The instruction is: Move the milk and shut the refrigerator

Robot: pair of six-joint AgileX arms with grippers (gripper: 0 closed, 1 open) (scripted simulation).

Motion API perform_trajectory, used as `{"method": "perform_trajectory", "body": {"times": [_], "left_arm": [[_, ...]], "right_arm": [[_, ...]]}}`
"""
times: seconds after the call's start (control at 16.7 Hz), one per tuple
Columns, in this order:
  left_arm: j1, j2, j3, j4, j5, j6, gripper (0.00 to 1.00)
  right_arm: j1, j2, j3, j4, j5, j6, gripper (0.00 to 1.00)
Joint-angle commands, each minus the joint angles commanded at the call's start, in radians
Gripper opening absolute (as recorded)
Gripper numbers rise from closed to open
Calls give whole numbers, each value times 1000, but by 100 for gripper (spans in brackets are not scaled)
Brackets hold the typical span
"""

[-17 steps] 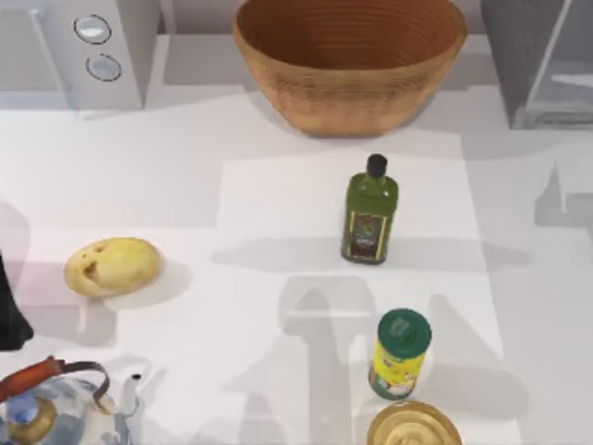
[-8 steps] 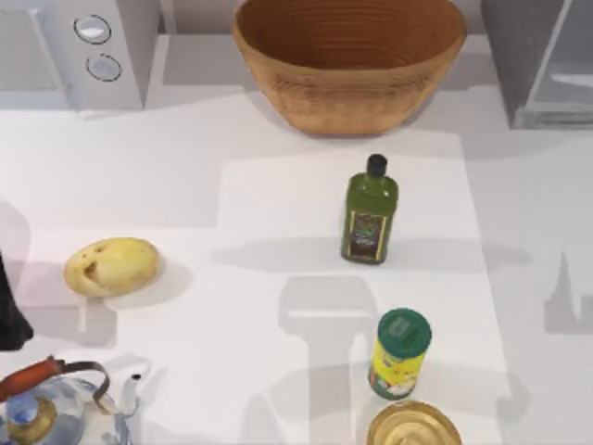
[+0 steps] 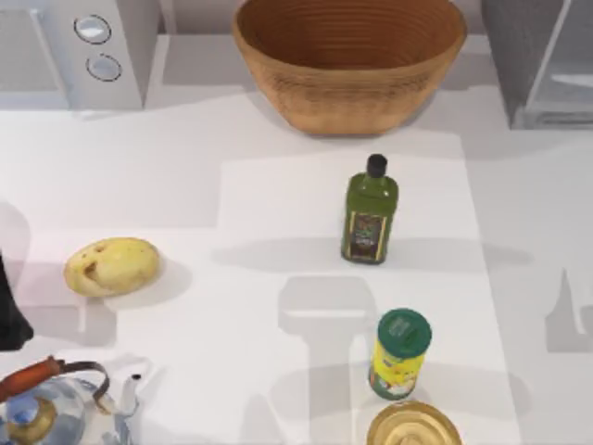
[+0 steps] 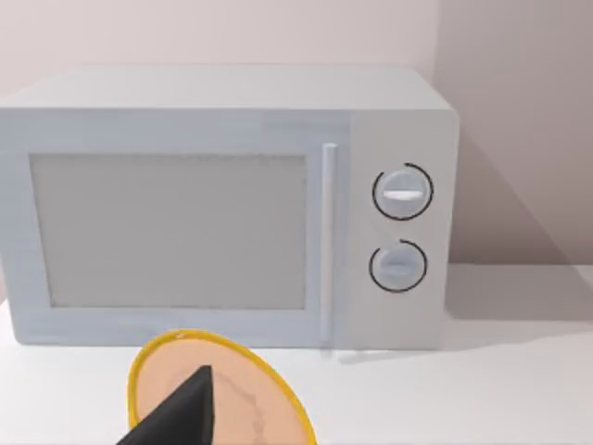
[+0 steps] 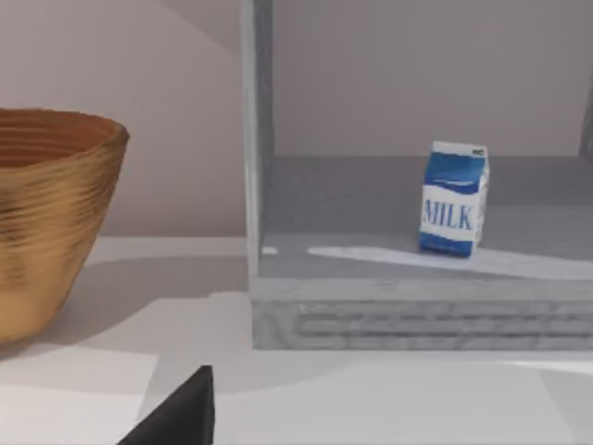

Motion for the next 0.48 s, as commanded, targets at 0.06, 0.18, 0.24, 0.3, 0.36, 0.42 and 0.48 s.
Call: {"method": "perform_trajectory", "body": {"times": [0.06, 0.18, 0.24, 0.3, 0.36, 0.42, 0.48], "left_arm": [[0, 0, 0, 0, 0, 0, 100], [0, 0, 0, 0, 0, 0, 100], [0, 0, 0, 0, 0, 0, 100], [0, 0, 0, 0, 0, 0, 100], [0, 0, 0, 0, 0, 0, 100], [0, 0, 0, 0, 0, 0, 100], [0, 0, 0, 0, 0, 0, 100]], "right_arm": [[-3, 4, 2, 2, 0, 1, 100], [-4, -3, 7, -9, 1, 1, 100], [-6, -17, 18, -29, 2, 1, 100], [-7, -37, 35, -58, 4, 1, 100], [-9, -63, 57, -98, 6, 1, 100], [-10, -94, 82, -146, 8, 0, 100], [-11, -129, 111, -202, 9, -1, 100]]}}
